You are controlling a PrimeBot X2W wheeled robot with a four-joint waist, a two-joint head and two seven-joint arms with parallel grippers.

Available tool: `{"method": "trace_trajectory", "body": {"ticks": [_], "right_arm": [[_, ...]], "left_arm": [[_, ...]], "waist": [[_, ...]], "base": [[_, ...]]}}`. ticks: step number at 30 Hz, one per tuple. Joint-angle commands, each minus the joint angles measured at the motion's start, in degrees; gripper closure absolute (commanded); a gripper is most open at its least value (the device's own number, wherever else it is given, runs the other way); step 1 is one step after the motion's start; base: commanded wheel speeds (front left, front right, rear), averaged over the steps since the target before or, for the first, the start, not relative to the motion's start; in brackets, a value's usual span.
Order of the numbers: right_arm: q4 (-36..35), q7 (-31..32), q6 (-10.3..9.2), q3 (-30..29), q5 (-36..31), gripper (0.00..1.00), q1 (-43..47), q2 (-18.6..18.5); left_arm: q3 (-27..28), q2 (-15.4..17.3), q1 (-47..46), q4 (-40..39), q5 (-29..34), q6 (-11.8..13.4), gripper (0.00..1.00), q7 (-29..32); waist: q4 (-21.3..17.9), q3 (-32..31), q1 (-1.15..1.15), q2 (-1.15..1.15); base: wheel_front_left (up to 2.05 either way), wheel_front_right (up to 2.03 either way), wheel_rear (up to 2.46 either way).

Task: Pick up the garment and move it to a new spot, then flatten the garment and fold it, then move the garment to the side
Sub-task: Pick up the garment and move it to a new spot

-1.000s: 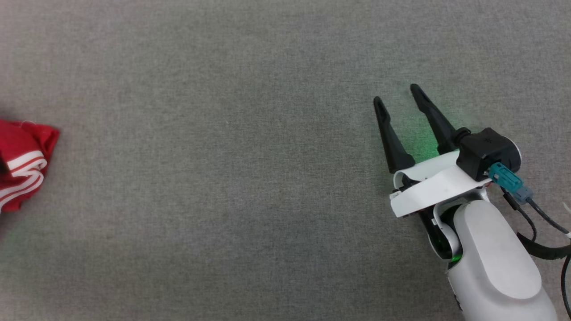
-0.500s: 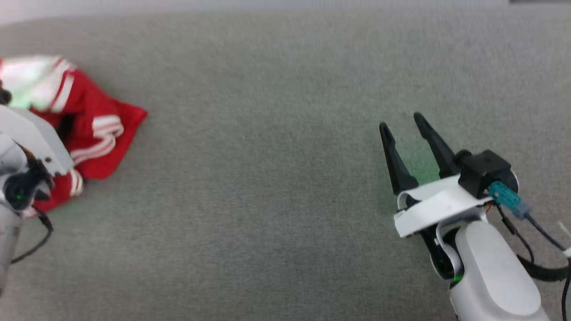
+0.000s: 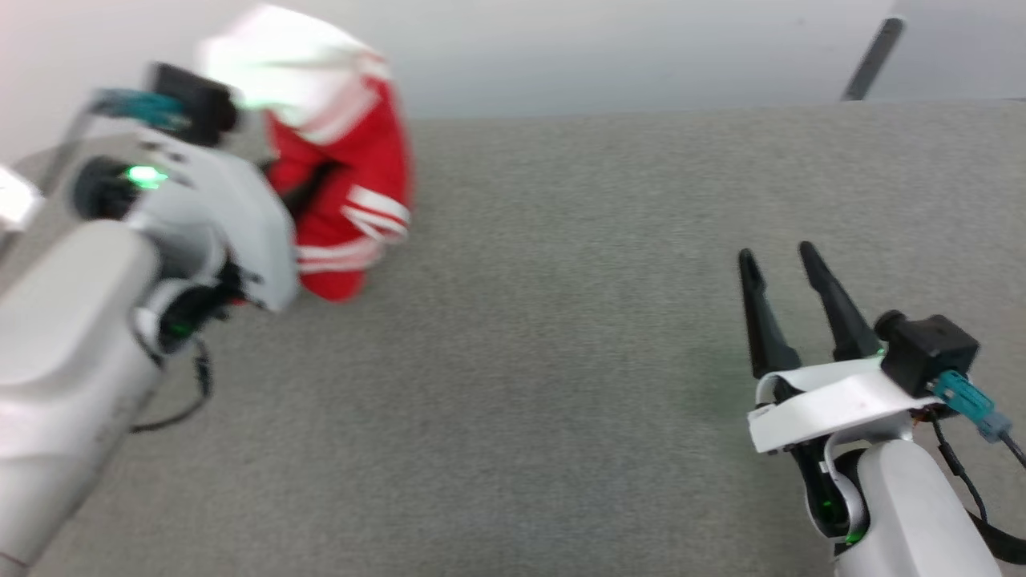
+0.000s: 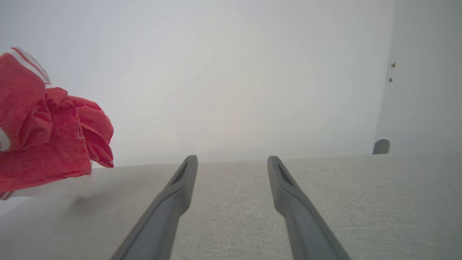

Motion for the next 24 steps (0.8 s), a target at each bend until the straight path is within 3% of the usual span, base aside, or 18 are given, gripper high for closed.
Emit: {"method": "trace_trajectory", "body": {"ticks": [1,6,13,24], "right_arm": [[-0.7,0.0,0.03,-0.9,0.1,0.00,1.0,0.0],[-3.1,0.0,0.03,-4.3,0.6,0.00,2.4,0.2],[-5.9,0.0,0.03,-6.2,2.9,0.00,2.1,0.5],[-8.0,0.0,0.03,-5.2,8.7,0.00,2.0,0.5]], "left_arm": [[-1.7,-0.6,-0.8,-1.6,0.3,0.1,1.00,0.9],[-9.6,-3.1,-3.1,-6.6,1.5,0.1,1.00,6.1],[-18.7,-7.8,-5.0,-4.1,3.5,0.1,1.00,10.3],[-23.5,-13.4,-5.6,5.5,-0.3,0.1,1.00,11.2]], "waist": [[-3.7,-0.2,0.00,0.00],[-8.1,1.9,0.00,0.00],[-14.6,5.7,0.00,0.00],[-22.5,10.2,0.00,0.00]], "base": [[0.00,0.00,0.00],[0.00,0.00,0.00],[0.00,0.00,0.00],[0.00,0.00,0.00]]}}
